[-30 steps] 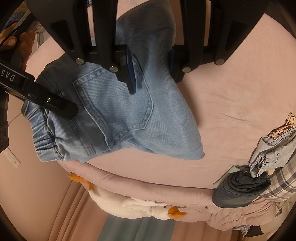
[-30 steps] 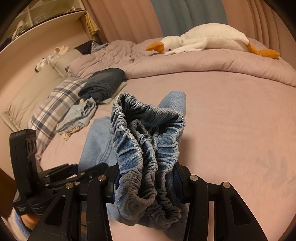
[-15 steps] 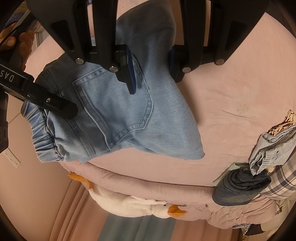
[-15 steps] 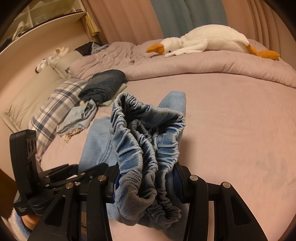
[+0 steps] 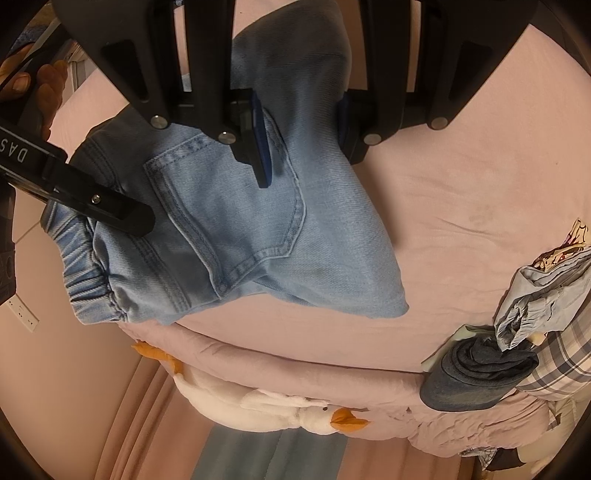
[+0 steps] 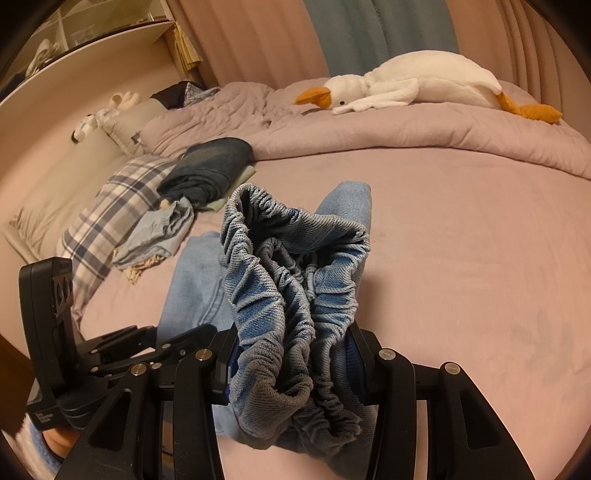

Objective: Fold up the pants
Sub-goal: 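Keep both tools pressed on the jeans stack, cuffs and back pocket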

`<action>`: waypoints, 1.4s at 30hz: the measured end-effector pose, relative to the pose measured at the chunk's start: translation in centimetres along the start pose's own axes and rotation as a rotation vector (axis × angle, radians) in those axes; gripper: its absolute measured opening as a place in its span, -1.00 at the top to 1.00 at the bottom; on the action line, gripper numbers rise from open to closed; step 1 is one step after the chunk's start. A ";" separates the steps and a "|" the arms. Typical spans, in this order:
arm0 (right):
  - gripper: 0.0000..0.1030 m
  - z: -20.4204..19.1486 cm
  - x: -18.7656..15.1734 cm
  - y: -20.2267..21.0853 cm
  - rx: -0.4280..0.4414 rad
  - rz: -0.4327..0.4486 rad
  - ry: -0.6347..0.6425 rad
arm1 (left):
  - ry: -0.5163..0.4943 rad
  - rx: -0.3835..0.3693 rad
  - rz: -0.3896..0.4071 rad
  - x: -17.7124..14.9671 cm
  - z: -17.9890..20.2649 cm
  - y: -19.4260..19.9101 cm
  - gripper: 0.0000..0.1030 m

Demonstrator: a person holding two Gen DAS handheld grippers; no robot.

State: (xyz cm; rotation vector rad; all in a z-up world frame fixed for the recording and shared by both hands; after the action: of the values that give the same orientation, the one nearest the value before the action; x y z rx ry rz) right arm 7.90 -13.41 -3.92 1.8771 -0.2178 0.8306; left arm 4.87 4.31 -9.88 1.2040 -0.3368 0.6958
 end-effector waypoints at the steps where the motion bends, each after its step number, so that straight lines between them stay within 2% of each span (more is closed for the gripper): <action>1: 0.08 0.0 0.0 0.0 0.001 -0.001 0.001 | -0.001 -0.001 0.000 0.1 -0.1 0.0 0.46; 42: 0.08 0.0 0.5 -0.6 0.005 -0.006 0.005 | -0.004 0.011 0.002 1.0 -1.0 -1.0 0.46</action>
State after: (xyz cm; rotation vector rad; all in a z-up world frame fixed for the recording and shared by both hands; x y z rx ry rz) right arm 8.55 -13.07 -4.06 1.8794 -0.2063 0.8326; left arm 6.14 5.34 -10.36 1.2160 -0.3382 0.6977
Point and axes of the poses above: each gripper's, at about its wrist camera, not at the fingertips, and y roughly against the way its jaws point, z to its right, x to its top, the point moved 3 cm from there along -y, roughly the way its jaws point, and after that the axes turned 6 degrees about y, right-handed, at the moved point
